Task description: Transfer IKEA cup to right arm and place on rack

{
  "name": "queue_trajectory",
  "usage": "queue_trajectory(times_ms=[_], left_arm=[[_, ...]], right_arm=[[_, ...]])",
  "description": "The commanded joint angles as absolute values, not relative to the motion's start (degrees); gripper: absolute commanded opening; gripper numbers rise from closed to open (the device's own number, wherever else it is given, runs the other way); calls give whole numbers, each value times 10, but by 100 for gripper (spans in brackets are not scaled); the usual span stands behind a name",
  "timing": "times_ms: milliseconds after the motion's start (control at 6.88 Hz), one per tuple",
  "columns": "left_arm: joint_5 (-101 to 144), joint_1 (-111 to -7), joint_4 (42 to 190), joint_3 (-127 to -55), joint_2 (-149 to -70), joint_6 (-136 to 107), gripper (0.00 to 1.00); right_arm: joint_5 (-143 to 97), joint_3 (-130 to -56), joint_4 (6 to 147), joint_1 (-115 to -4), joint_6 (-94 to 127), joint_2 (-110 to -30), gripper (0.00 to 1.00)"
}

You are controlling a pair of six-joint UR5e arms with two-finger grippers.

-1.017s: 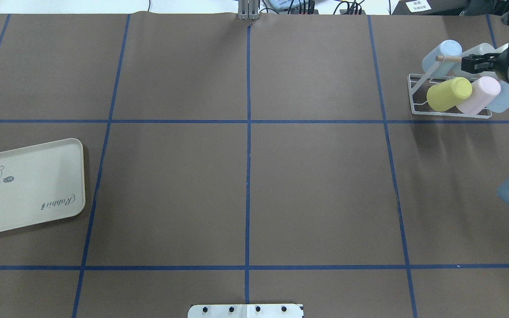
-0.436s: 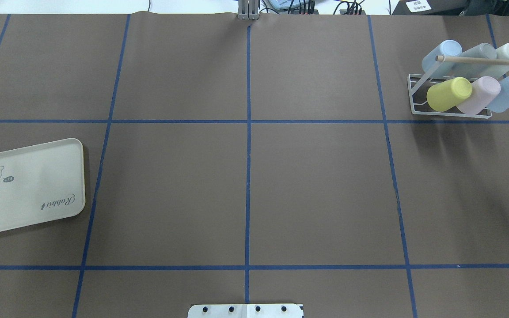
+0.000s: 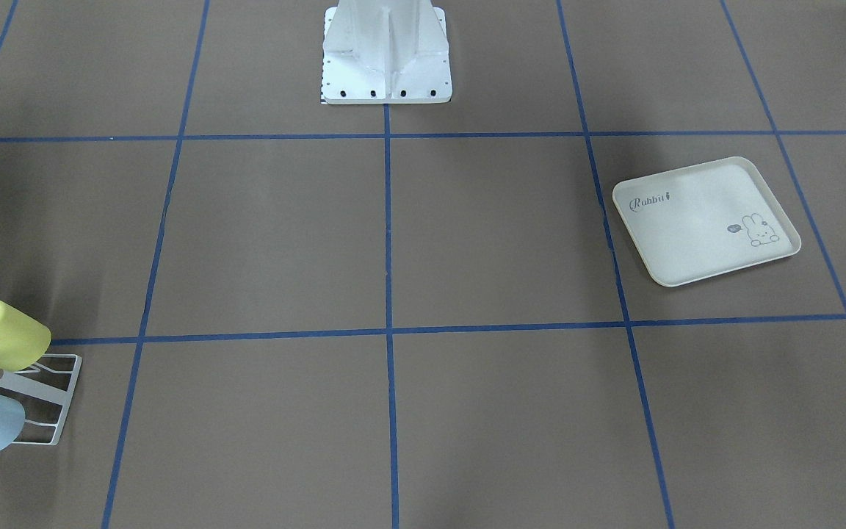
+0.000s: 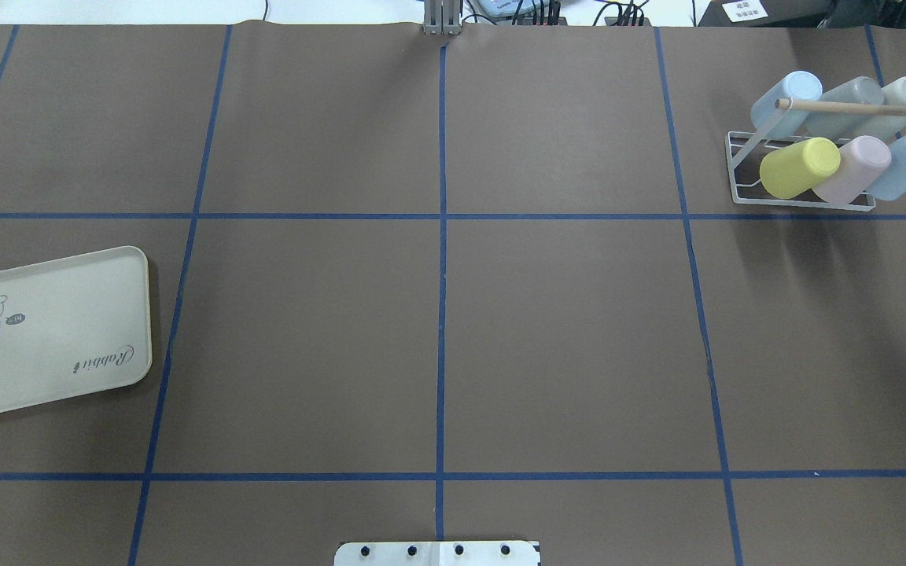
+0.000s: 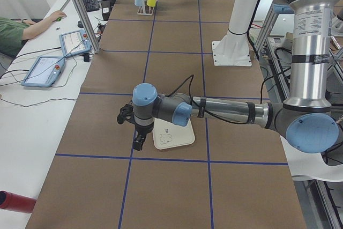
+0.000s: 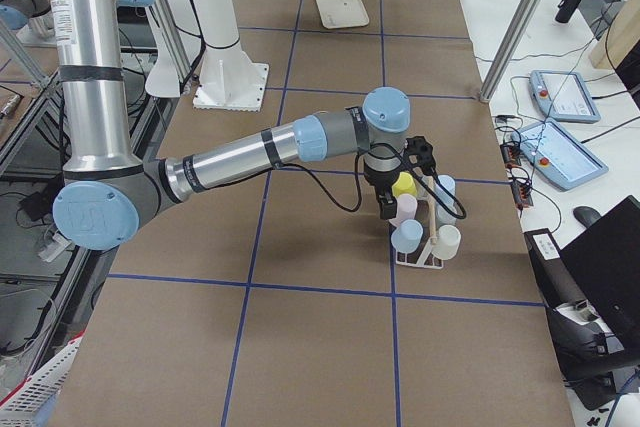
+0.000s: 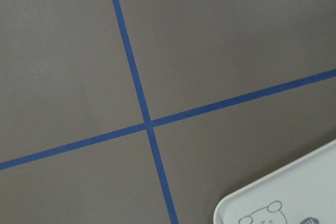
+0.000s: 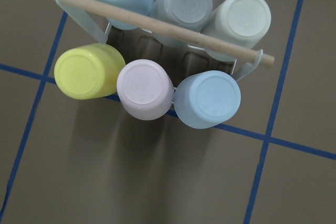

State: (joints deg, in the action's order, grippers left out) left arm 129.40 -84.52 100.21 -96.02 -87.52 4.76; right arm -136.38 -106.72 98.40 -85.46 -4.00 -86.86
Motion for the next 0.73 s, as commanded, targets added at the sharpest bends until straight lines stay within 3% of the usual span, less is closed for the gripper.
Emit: queue_trajectory(times_ms=[0,581], left_arm=[[1319,-879,991,-941,-865,78,100],[1316,-889,1038,-911,-847,84,100]], right_arm=[[-1333,-1060,1003,-863,-66,-874,100],[-1362,-1025,1000,-876,-69,-897,100]])
